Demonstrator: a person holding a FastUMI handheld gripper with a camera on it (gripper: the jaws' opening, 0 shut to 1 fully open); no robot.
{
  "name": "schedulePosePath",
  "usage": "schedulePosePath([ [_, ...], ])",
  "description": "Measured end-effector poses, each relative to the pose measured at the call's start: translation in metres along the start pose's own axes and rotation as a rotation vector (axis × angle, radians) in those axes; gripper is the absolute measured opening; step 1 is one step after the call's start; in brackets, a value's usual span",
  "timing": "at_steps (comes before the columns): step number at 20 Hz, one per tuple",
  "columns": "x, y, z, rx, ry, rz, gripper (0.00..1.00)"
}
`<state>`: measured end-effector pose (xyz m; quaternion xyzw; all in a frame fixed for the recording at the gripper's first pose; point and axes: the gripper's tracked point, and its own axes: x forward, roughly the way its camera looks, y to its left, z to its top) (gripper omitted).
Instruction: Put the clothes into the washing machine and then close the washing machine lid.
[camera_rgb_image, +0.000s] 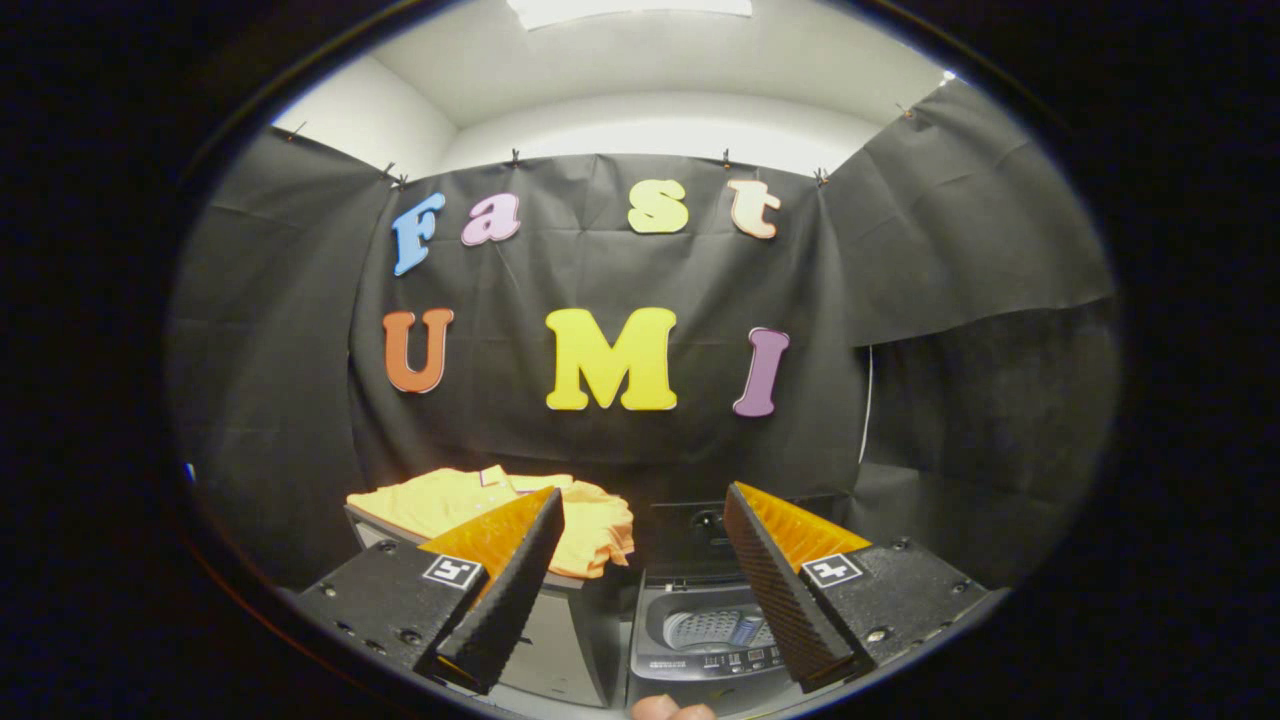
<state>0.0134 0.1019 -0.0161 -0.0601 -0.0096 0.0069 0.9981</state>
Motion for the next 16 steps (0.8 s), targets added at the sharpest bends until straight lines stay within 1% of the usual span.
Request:
schedulePosePath([
  [3, 0.0, 0.005, 0.003, 0.007, -0.014, -0.011, 1.0],
  [8, 0.005, 0.018, 0.001, 0.017, -0.002, -0.017, 1.0],
  [12, 0.018, 0.043, 0.003, 0.011, 0.016, 0.0, 1.0],
  [16, 0.043, 0.078, 0.005, 0.03, 0.06, 0.015, 1.0],
])
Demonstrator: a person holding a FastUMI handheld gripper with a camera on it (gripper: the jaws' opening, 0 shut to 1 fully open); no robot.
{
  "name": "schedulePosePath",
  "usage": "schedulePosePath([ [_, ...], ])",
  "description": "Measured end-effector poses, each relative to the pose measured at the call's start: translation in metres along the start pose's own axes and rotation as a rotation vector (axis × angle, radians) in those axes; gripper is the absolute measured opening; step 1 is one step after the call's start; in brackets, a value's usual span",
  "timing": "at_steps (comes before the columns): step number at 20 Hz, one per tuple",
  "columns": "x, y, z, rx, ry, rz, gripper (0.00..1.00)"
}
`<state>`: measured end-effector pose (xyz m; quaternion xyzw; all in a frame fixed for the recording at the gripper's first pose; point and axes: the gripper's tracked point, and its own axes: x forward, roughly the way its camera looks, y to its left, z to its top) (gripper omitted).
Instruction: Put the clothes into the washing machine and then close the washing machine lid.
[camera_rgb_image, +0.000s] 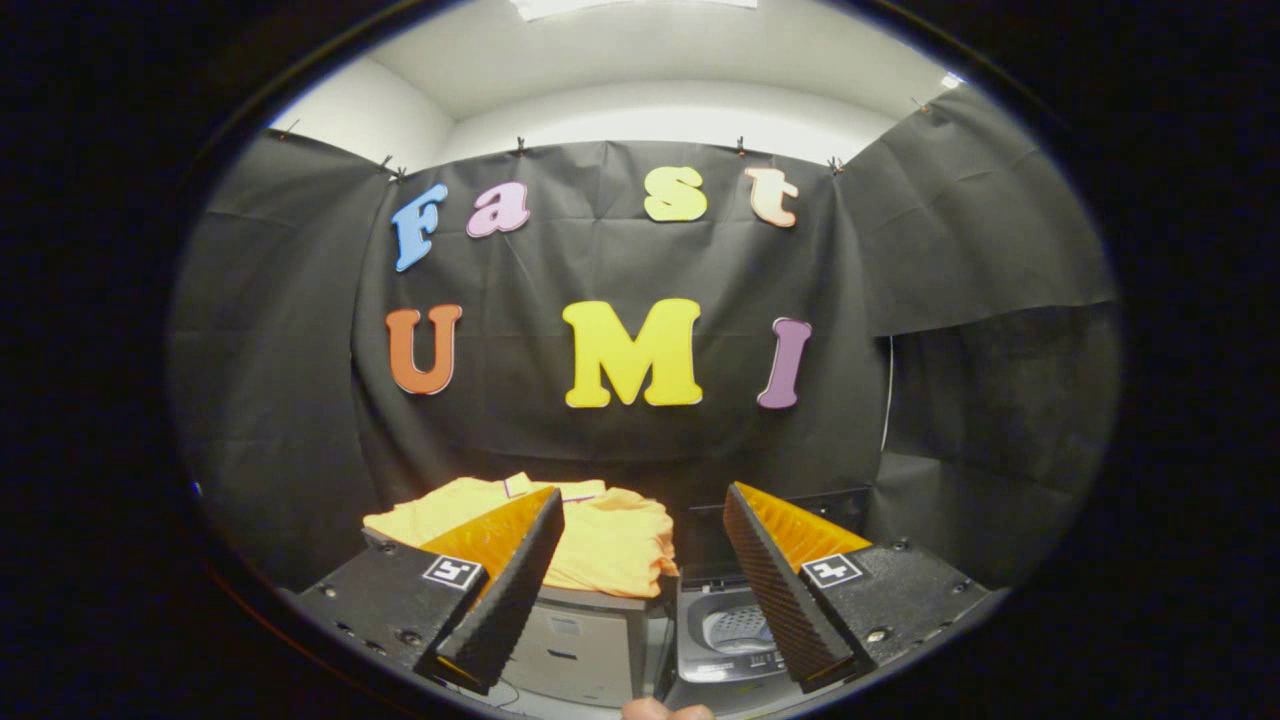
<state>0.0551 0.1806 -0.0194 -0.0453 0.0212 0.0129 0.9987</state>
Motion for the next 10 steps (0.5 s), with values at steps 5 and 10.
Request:
schedulePosePath([
  [5, 0.036, 0.069, 0.005, 0.007, 0.066, 0.099, 1.0],
  [10, 0.079, 0.12, 0.009, 0.04, 0.164, 0.196, 1.0],
])
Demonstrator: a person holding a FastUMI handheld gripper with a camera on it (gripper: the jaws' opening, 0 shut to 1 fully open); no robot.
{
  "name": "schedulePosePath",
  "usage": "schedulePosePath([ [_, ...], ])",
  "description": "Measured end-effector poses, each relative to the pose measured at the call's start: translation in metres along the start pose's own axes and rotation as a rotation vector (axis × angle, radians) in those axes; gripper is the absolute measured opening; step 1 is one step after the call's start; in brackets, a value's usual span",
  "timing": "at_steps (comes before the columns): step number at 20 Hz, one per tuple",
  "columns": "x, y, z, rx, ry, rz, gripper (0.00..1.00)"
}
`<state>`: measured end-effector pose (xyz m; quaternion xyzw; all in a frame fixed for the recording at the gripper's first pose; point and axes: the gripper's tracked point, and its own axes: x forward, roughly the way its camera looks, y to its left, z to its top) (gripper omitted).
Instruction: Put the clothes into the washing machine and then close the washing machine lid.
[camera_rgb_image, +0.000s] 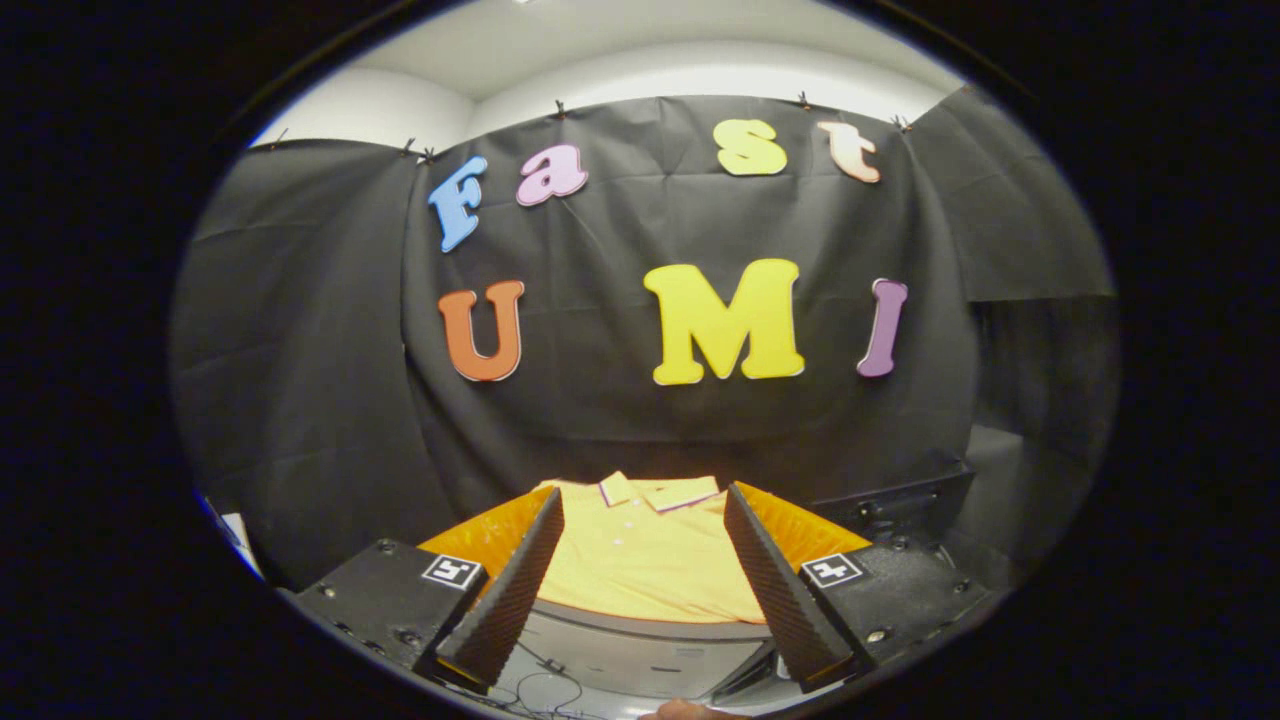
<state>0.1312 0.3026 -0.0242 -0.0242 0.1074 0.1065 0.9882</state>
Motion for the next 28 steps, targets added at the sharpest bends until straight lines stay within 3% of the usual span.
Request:
schedulePosePath([
  [10, 0.116, 0.04, -0.019, 0.03, 0.343, 0.128, 1.0],
  [14, 0.152, 0.039, -0.037, -0.031, 0.521, 0.122, 1.0],
  [19, 0.184, 0.035, -0.069, -0.012, 0.747, 0.101, 1.0],
  [22, 0.196, 0.025, -0.087, 0.013, 0.843, 0.038, 1.0],
  [28, 0.228, 0.012, -0.111, 0.035, 0.945, -0.052, 1.0],
])
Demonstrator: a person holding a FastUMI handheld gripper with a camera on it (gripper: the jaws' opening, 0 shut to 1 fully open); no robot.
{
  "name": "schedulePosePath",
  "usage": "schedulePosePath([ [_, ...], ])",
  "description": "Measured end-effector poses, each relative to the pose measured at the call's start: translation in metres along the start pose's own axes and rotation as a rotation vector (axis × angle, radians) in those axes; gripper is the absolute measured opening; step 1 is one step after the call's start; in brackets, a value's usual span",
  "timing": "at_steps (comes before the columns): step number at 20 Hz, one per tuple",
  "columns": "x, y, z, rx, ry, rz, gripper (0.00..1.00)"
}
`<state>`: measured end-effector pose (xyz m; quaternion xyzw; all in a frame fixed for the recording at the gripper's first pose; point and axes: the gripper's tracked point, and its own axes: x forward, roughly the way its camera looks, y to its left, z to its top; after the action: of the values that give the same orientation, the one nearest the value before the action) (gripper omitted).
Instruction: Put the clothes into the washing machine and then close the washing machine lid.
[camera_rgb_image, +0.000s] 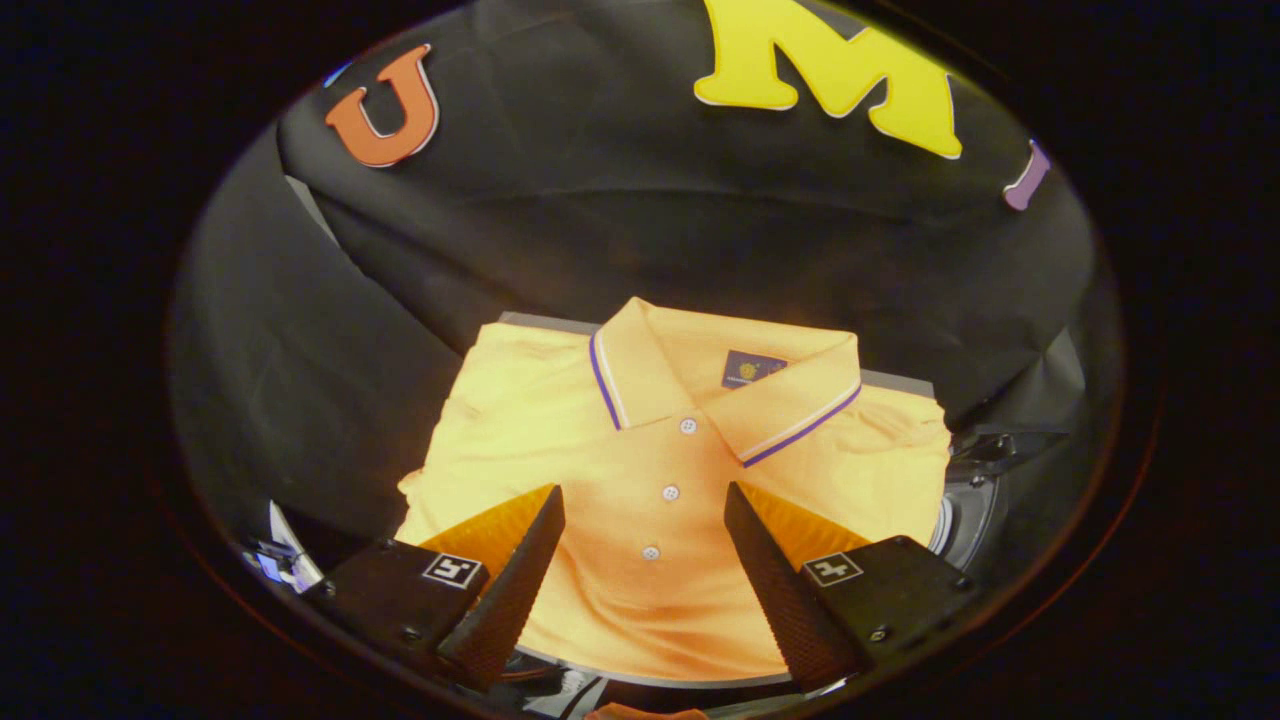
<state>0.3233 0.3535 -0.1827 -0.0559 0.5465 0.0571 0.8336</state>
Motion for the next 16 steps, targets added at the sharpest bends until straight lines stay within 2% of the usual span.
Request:
schedulePosePath([
  [5, 0.023, 0.0, -0.013, 0.016, 0.151, -0.054, 1.0],
  [8, 0.031, -0.002, -0.014, -0.028, 0.168, -0.109, 1.0],
  [10, 0.031, 0.004, -0.013, -0.048, 0.174, -0.112, 1.0],
  [13, 0.033, 0.003, -0.014, 0.005, 0.195, -0.115, 0.99],
  [16, 0.032, 0.003, -0.014, -0.003, 0.192, -0.111, 0.99],
])
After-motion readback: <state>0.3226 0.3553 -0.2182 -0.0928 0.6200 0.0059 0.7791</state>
